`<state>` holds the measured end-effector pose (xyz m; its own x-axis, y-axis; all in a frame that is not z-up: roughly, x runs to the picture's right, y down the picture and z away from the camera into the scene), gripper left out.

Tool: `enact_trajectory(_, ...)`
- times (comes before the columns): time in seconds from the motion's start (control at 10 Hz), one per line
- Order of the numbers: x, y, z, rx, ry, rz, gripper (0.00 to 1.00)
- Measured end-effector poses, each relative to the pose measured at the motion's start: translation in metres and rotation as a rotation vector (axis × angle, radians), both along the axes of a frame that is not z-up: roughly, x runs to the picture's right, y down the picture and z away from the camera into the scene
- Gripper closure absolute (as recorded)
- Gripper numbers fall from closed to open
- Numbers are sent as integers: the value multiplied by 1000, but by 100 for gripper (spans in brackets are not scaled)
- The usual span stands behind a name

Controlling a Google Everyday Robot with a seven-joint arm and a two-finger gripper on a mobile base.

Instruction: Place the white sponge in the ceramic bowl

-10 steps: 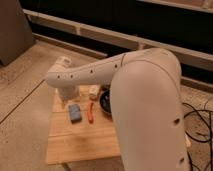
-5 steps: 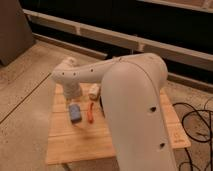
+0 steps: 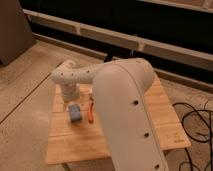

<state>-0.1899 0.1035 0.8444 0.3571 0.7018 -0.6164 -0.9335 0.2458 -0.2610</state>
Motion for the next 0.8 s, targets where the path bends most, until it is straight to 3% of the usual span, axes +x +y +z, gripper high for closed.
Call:
enact_trajectory(0.6,2,29,24,-115,33,-89,35)
enact_trajectory(0.8,-1,32,30,-134,29,-98,35)
